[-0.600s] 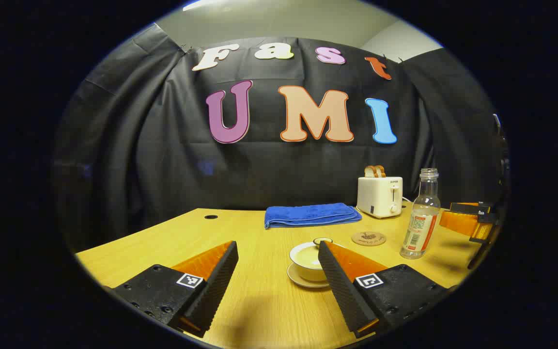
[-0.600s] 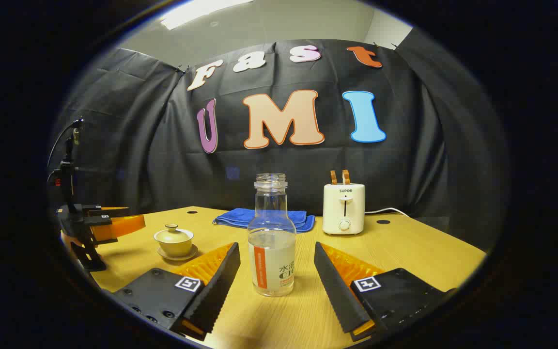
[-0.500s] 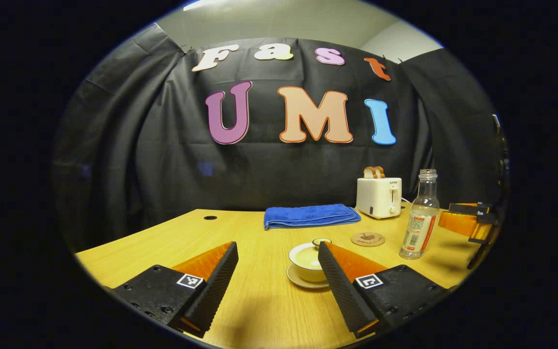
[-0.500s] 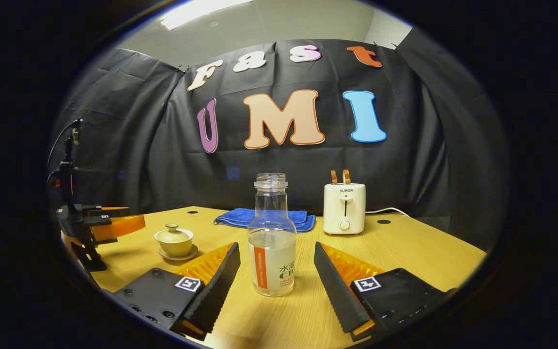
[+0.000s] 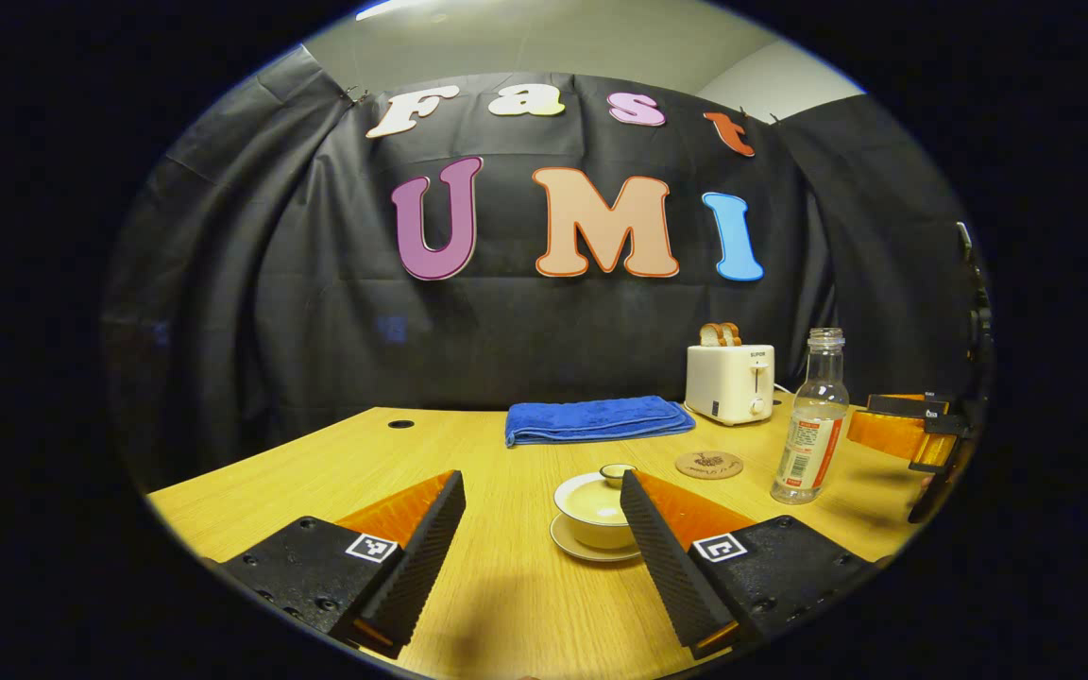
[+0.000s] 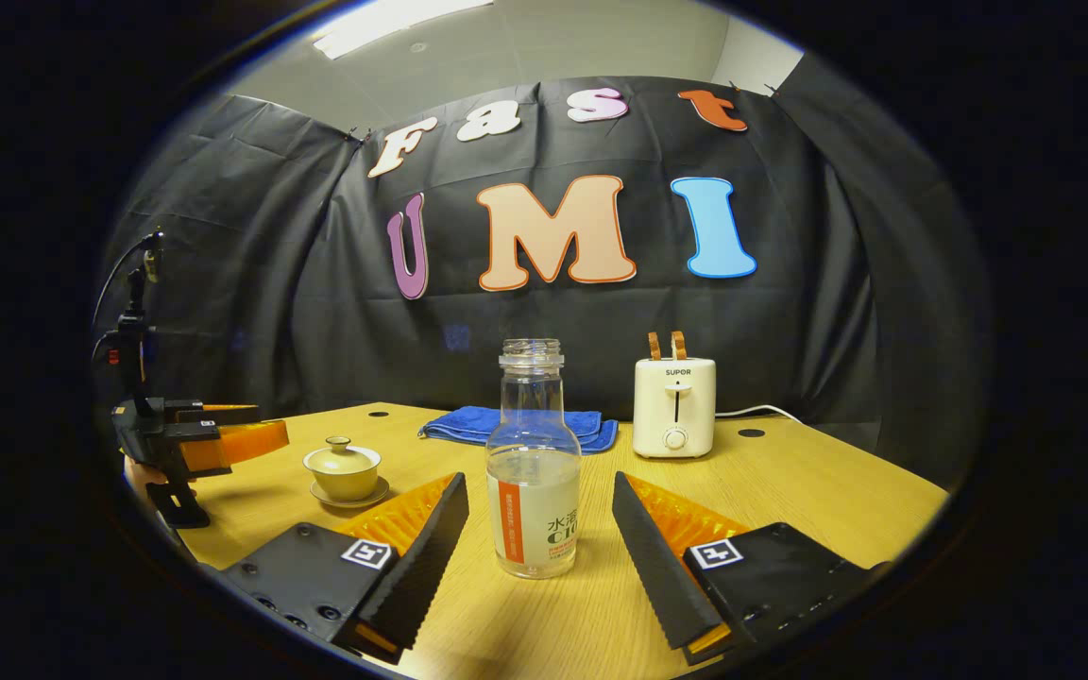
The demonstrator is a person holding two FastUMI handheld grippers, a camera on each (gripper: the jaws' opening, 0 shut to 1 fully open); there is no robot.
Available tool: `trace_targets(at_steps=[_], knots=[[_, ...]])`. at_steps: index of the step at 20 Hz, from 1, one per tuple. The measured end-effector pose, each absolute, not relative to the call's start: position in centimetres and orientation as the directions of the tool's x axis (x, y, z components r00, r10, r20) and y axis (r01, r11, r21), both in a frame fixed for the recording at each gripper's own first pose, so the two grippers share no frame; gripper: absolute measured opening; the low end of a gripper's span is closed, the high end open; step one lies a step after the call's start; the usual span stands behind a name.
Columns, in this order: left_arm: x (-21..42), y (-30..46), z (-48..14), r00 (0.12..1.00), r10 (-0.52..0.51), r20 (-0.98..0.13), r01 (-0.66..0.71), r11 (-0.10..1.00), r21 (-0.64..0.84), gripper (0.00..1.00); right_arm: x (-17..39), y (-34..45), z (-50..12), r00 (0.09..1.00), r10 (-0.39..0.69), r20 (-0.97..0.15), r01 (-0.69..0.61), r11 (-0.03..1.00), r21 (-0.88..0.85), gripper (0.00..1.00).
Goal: Open the teacup lid with one hand, grasp the water bottle and pour water into the teacup with the other hand; after pouring, place the water bottle on the coaster and then close the teacup lid.
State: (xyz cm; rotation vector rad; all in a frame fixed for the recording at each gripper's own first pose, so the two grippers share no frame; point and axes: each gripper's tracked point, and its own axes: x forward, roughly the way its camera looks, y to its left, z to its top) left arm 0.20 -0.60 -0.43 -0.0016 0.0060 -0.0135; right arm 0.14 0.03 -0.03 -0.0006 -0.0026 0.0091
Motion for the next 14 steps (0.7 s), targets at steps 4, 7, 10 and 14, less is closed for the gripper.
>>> trace_targets(at_steps=[4, 7, 10, 14], knots=[[0.1, -1.1, -0.4, 1.0, -0.03, -0.001, 0.03, 1.0, -0.003, 0.98, 0.1, 0.0, 0.0, 1.0, 0.009, 0.001, -0.009, 1.0, -0.001, 0.97], [0.2, -1.2, -0.3, 0.999, -0.033, 0.0, 0.033, 0.999, -0.004, 0.97, 0.1, 0.0, 0.0, 1.0, 0.009, 0.002, -0.009, 1.0, -0.002, 0.99], [0.2, -1.6, -0.4, 0.999, -0.053, 0.0, 0.053, 0.999, -0.005, 0.97, 0.1, 0.0, 0.0, 1.0, 0.009, 0.001, -0.009, 1.0, -0.002, 0.97], [0.4, -2.6, -0.4, 0.995, -0.098, 0.002, 0.098, 0.995, -0.006, 0.97, 0.0, 0.1, 0.1, 1.0, 0.009, 0.001, -0.009, 1.0, -0.002, 0.97]])
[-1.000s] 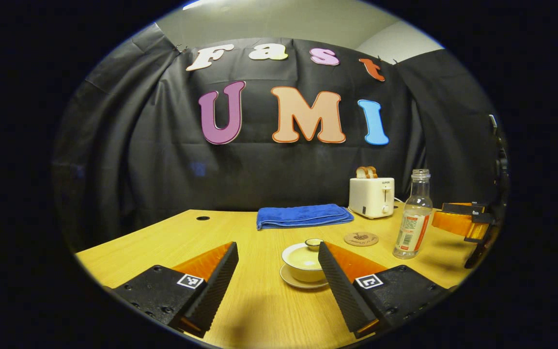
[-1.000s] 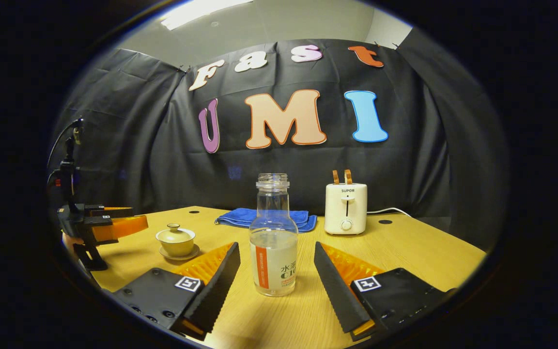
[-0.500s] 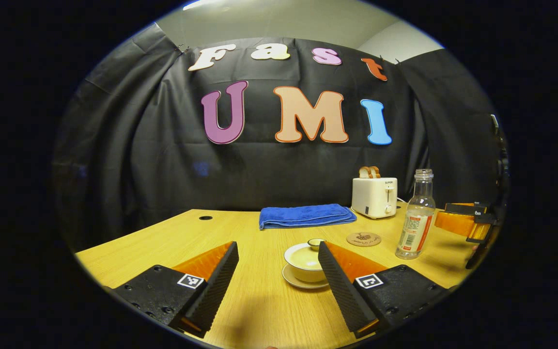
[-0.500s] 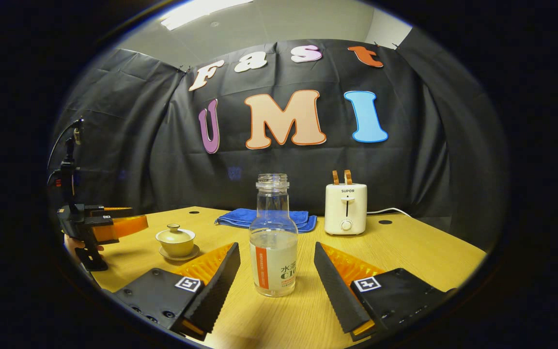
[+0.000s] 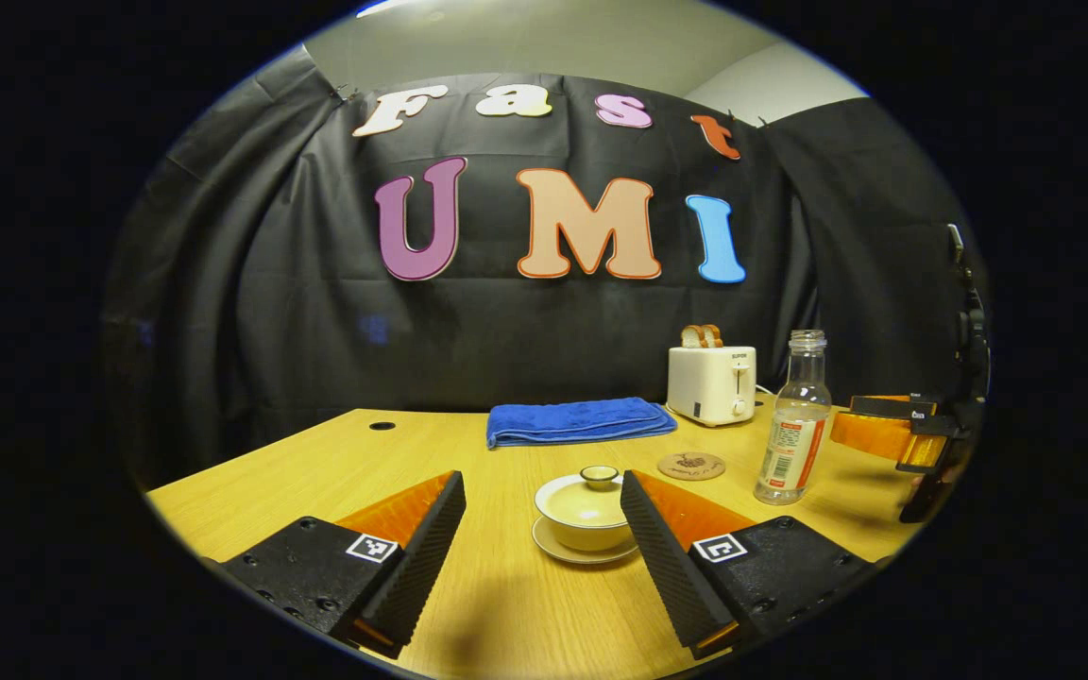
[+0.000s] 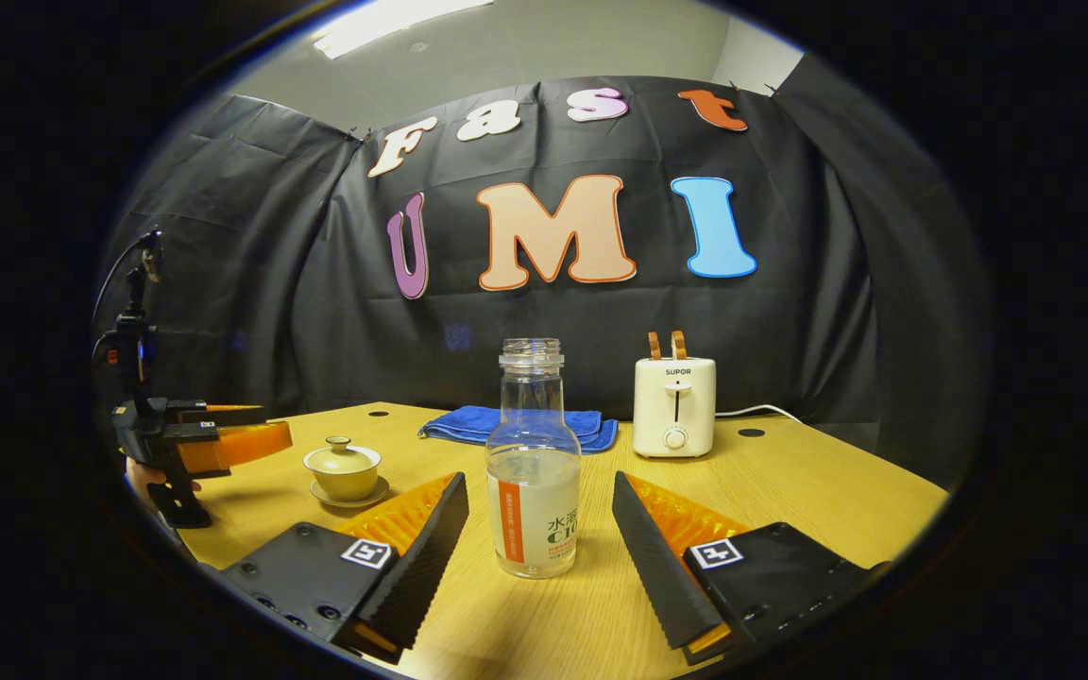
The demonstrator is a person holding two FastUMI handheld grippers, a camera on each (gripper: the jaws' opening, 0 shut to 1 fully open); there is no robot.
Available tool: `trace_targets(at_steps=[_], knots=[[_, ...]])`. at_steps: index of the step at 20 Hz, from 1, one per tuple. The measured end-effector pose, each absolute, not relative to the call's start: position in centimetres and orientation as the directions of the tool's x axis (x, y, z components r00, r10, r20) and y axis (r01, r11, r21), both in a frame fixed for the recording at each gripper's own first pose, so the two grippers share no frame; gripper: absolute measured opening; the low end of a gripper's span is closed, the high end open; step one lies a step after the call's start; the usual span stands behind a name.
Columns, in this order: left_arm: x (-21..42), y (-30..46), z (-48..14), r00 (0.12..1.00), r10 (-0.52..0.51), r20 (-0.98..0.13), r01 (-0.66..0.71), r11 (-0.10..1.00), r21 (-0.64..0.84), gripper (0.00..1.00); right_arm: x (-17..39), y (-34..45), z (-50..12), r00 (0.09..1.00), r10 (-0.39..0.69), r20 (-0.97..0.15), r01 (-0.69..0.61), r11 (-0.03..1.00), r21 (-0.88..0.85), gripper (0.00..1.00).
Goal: Open the teacup lid with one hand, grasp the water bottle and pour water into the teacup with the other hand; after pouring, place the water bottle on the coaster and then close the teacup lid.
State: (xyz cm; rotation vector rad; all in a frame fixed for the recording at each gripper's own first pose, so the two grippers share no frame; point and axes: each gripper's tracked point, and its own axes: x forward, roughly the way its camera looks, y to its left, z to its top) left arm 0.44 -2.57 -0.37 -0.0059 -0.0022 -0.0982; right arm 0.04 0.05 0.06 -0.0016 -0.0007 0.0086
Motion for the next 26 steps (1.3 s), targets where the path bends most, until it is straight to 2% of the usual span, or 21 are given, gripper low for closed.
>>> trace_targets(at_steps=[16, 21, 26], knots=[[4.6, -5.5, -0.6, 0.982, -0.187, -0.011, 0.187, 0.982, -0.007, 0.97, 0.0, 0.0, 0.1, 1.0, 0.007, 0.002, -0.007, 1.0, -0.001, 0.96], [5.8, -6.6, -1.8, 0.969, -0.237, -0.077, 0.236, 0.972, -0.015, 0.95, 0.1, 0.0, 0.0, 1.0, 0.007, 0.001, -0.007, 1.0, -0.001, 0.97], [6.4, -7.1, -2.4, 0.959, -0.258, -0.118, 0.259, 0.966, -0.011, 0.8, 0.1, 0.0, 0.1, 1.0, 0.007, 0.001, -0.007, 1.0, -0.002, 0.97]])
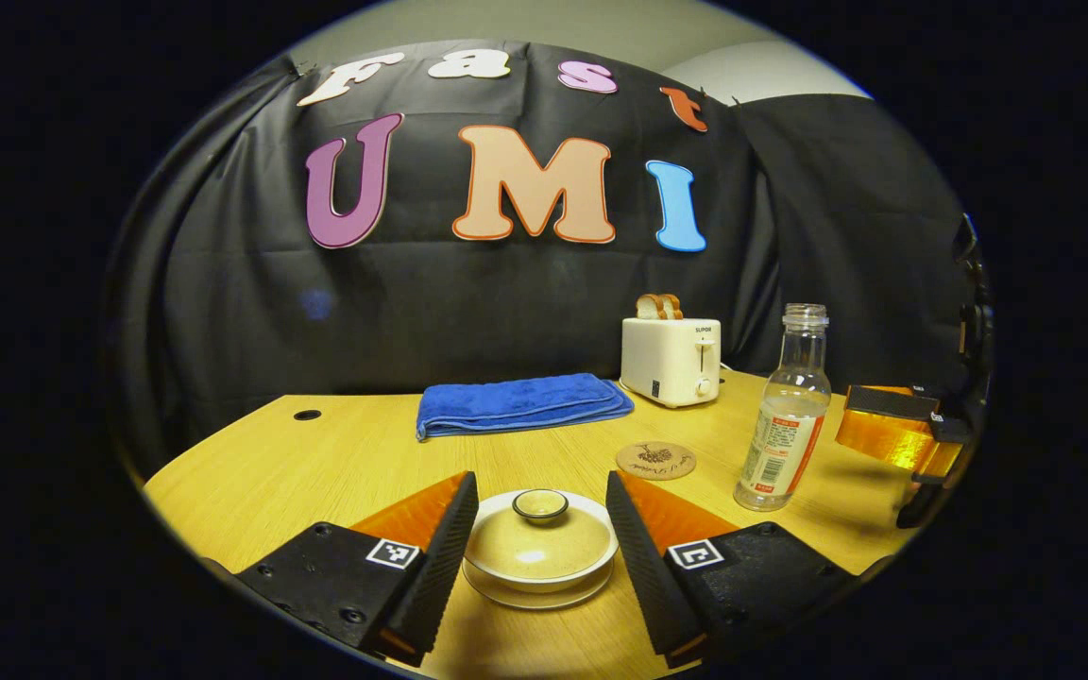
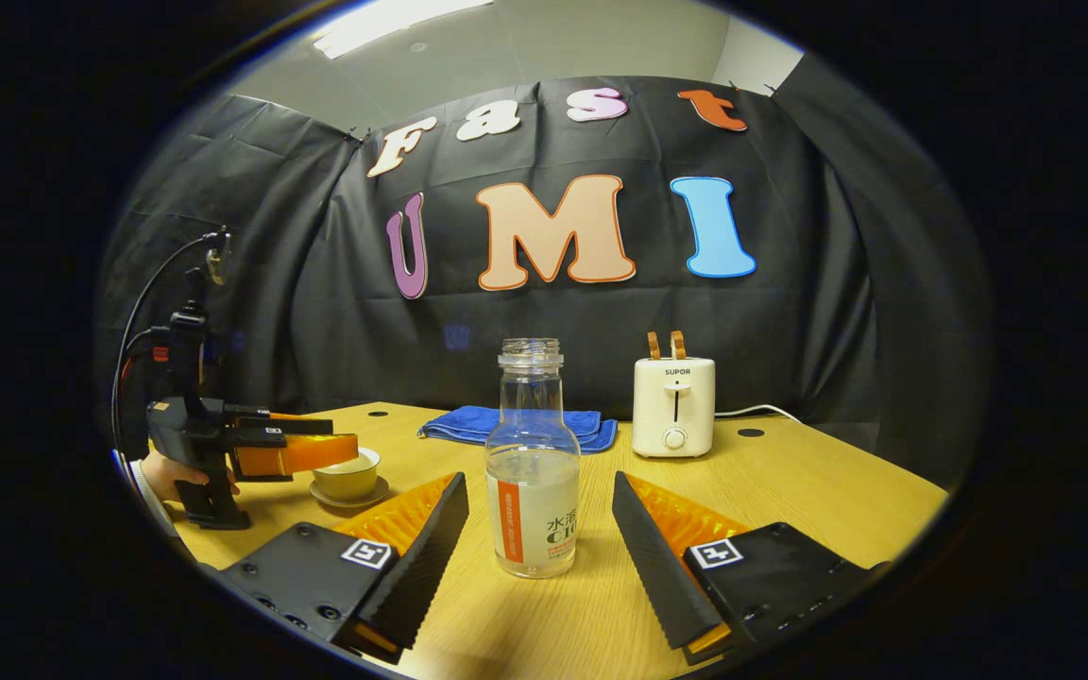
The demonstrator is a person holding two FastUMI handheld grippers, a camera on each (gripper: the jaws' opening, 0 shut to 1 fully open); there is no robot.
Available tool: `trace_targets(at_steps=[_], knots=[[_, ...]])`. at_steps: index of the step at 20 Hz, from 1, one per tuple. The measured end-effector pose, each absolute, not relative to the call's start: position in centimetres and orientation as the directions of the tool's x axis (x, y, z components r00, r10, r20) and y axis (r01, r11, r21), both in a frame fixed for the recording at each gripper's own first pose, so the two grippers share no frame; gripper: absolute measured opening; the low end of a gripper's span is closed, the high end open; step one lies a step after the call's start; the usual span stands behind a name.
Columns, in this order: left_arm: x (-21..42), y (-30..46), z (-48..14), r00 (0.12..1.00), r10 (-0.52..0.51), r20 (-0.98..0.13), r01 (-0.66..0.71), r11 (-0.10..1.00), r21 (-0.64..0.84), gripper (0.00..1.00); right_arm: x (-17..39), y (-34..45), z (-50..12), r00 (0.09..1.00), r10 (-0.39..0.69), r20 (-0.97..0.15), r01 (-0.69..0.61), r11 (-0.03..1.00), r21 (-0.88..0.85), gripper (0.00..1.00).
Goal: Open the teacup lid with one hand, grasp the water bottle and pour water into the teacup with the other hand; after pouring, place the water bottle on the coaster and then close the teacup lid.
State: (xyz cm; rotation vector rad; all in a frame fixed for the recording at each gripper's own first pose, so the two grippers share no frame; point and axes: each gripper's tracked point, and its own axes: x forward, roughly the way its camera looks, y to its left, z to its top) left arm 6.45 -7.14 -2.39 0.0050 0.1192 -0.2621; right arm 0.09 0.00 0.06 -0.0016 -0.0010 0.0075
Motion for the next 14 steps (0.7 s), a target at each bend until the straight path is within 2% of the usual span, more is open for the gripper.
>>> trace_targets(at_steps=[7, 8, 10, 13, 14], knots=[[7.2, -7.8, -3.0, 0.949, -0.272, -0.159, 0.276, 0.961, -0.001, 0.78, 0.1, 0.0, 0.1, 1.0, 0.007, 0.001, -0.007, 1.0, -0.002, 0.96], [7.2, -7.8, -3.1, 0.948, -0.274, -0.16, 0.277, 0.961, -0.001, 0.69, 0.1, 0.0, 0.1, 1.0, 0.007, 0.001, -0.007, 1.0, -0.002, 0.96], [7.4, -7.8, -3.2, 0.949, -0.272, -0.161, 0.275, 0.961, 0.002, 0.59, 0.1, 0.0, 0.0, 1.0, 0.008, 0.001, -0.008, 1.0, -0.002, 0.96], [7.5, -7.6, -3.1, 0.953, -0.258, -0.161, 0.262, 0.965, 0.001, 0.52, 0.1, 0.0, 0.1, 1.0, 0.008, 0.001, -0.008, 1.0, -0.002, 0.96], [7.6, -7.5, -3.1, 0.953, -0.255, -0.162, 0.259, 0.966, 0.002, 0.46, 0.1, 0.0, 0.0, 1.0, 0.008, 0.001, -0.008, 1.0, -0.002, 0.96]])
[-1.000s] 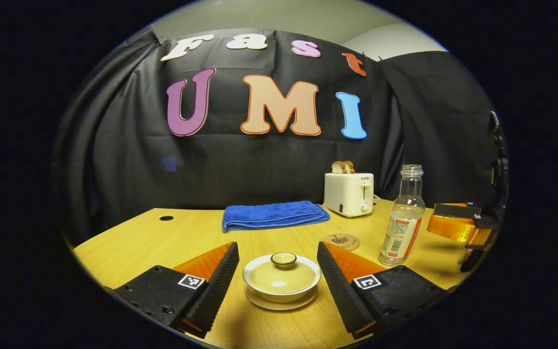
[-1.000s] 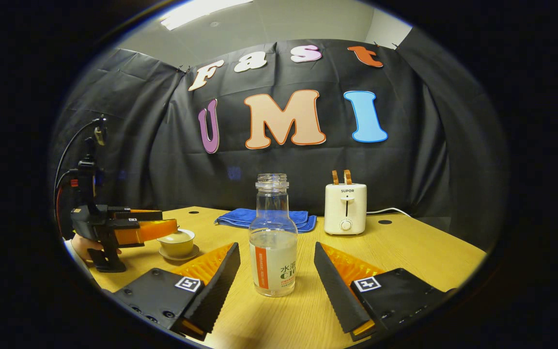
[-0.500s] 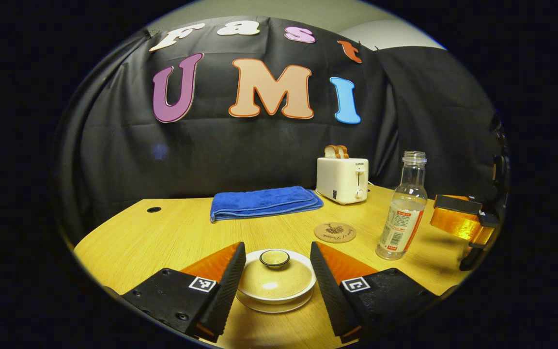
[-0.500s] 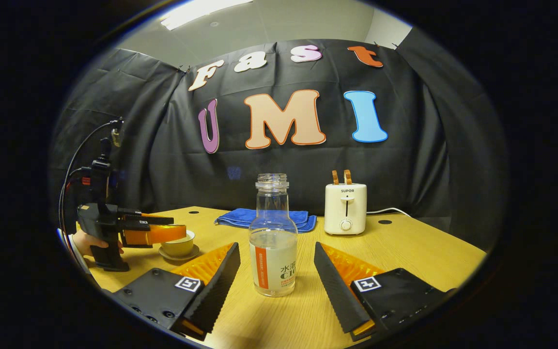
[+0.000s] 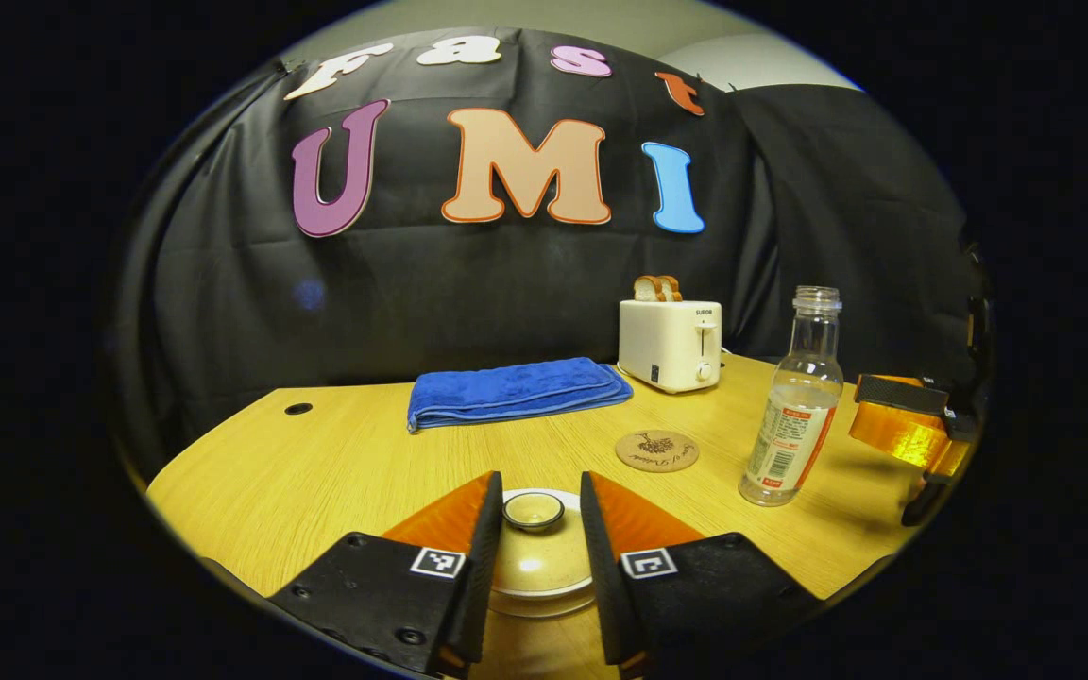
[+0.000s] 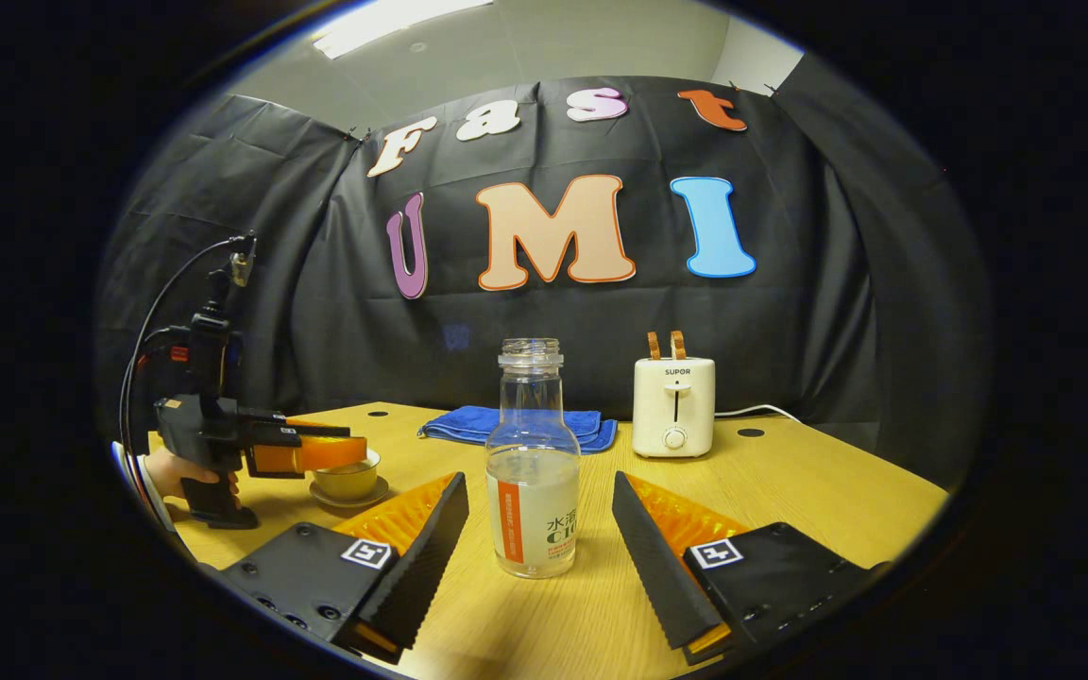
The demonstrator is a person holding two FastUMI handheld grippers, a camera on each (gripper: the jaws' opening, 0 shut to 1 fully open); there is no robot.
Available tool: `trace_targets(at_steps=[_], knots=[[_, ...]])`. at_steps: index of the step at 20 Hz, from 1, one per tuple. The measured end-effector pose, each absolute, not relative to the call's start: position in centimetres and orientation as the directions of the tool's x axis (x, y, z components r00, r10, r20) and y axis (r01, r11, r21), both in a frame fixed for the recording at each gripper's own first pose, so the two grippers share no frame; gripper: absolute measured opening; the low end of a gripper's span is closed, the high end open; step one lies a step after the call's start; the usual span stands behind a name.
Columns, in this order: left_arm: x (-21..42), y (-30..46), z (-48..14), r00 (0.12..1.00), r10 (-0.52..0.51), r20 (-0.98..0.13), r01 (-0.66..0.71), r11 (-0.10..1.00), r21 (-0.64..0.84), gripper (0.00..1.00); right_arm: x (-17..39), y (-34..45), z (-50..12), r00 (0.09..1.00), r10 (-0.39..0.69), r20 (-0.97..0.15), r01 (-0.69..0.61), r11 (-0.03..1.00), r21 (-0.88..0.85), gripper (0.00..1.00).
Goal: Open the teacup lid with one hand, grasp the water bottle and pour water into the teacup with the other hand; after pouring, place the water bottle on the coaster and then close the teacup lid.
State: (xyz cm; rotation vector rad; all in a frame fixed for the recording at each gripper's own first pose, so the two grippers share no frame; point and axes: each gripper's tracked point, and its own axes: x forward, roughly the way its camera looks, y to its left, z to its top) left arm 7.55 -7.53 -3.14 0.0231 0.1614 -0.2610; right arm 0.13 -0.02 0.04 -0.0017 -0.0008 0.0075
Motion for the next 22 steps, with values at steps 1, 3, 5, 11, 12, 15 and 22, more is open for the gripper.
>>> trace_targets(at_steps=[1, 3, 5, 11, 12, 15, 22], knots=[[7.6, -7.5, -3.1, 0.953, -0.255, -0.162, 0.259, 0.966, 0.003, 0.41, 0.1, 0.0, 0.0, 1.0, 0.008, 0.001, -0.008, 1.0, -0.002, 0.96], [7.7, -7.2, -3.2, 0.957, -0.238, -0.165, 0.242, 0.97, 0.006, 0.39, 0.1, 0.0, 0.1, 1.0, 0.008, 0.001, -0.008, 1.0, -0.002, 0.96], [7.7, -7.2, -3.1, 0.957, -0.24, -0.162, 0.243, 0.97, 0.004, 0.3, 0.1, 0.0, 0.0, 1.0, 0.008, 0.001, -0.008, 1.0, -0.002, 0.96], [7.6, -7.1, -2.9, 0.961, -0.236, -0.144, 0.238, 0.971, -0.004, 0.28, 0.1, 0.0, 0.1, 1.0, 0.007, 0.001, -0.007, 1.0, -0.002, 0.96], [7.6, -7.0, -2.8, 0.962, -0.235, -0.138, 0.236, 0.972, -0.007, 0.28, 0.1, 0.0, 0.1, 1.0, 0.007, 0.001, -0.007, 1.0, -0.002, 0.96], [7.5, -6.8, -2.6, 0.966, -0.229, -0.121, 0.229, 0.973, -0.014, 0.28, 0.2, 0.0, 0.1, 1.0, 0.008, 0.001, -0.008, 1.0, -0.002, 0.96], [6.9, -5.5, -1.8, 0.981, -0.179, -0.076, 0.178, 0.984, -0.021, 0.27, 0.1, 0.0, 0.0, 1.0, 0.008, 0.001, -0.008, 1.0, -0.001, 0.96]])
